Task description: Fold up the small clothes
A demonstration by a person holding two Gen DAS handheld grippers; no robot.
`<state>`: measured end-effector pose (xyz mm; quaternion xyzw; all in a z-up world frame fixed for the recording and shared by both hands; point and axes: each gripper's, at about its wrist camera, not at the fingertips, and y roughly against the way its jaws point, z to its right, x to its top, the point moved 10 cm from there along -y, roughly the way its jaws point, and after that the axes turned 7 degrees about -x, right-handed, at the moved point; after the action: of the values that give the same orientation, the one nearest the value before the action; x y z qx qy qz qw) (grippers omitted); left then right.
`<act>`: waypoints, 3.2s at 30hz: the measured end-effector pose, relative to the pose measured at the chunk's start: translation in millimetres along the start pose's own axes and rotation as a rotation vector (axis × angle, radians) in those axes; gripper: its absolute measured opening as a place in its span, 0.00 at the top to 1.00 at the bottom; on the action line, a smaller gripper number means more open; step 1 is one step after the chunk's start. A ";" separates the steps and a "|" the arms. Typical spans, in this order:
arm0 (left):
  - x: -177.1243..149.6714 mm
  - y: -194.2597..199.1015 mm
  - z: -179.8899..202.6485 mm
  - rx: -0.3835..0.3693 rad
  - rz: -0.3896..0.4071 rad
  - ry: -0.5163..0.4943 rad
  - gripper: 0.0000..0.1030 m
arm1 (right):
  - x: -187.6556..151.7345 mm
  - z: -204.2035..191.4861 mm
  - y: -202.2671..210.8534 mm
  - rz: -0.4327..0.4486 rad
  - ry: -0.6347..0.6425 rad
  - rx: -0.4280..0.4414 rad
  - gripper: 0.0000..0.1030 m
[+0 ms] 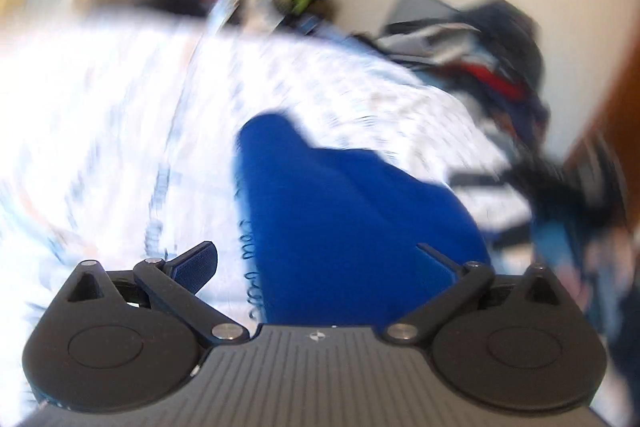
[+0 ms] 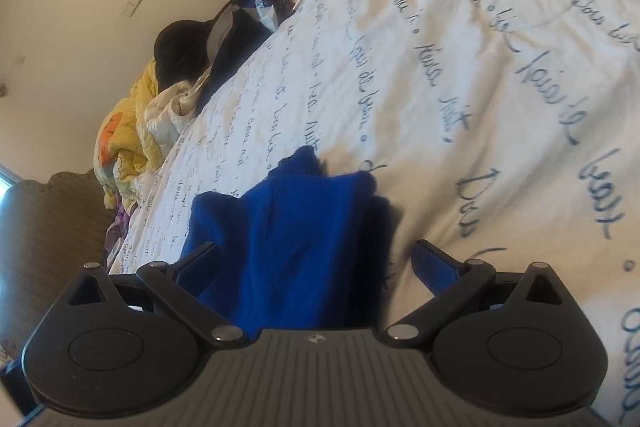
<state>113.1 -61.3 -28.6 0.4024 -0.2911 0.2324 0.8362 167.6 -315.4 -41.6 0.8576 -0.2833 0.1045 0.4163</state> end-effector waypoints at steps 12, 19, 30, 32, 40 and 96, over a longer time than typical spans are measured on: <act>69.8 -6.5 -21.8 -0.039 0.015 0.060 0.79 | 1.3 -68.0 4.2 0.069 0.124 0.028 0.84; 98.0 41.5 -84.6 0.156 0.069 0.007 0.42 | 6.7 -95.3 -44.1 -0.005 0.030 -0.006 0.30; -67.5 109.2 -18.0 0.258 -0.009 -0.729 0.22 | -78.3 -97.3 -4.5 -0.093 0.193 0.013 0.42; -71.7 94.2 -24.3 0.269 -0.039 -0.699 0.33 | -83.0 -95.7 -13.9 -0.118 0.228 -0.043 0.51; -52.7 86.2 -29.4 0.296 -0.006 -0.661 0.83 | -93.5 -90.4 -20.5 -0.152 0.321 -0.123 0.94; 80.2 -0.8 -86.1 0.207 -0.054 -0.102 0.84 | -15.3 -106.4 -84.0 0.018 0.223 -0.122 0.86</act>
<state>197.3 20.2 -18.6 0.5055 -0.2970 0.2178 0.7803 209.3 -185.7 -35.7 0.8112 -0.2486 0.1856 0.4956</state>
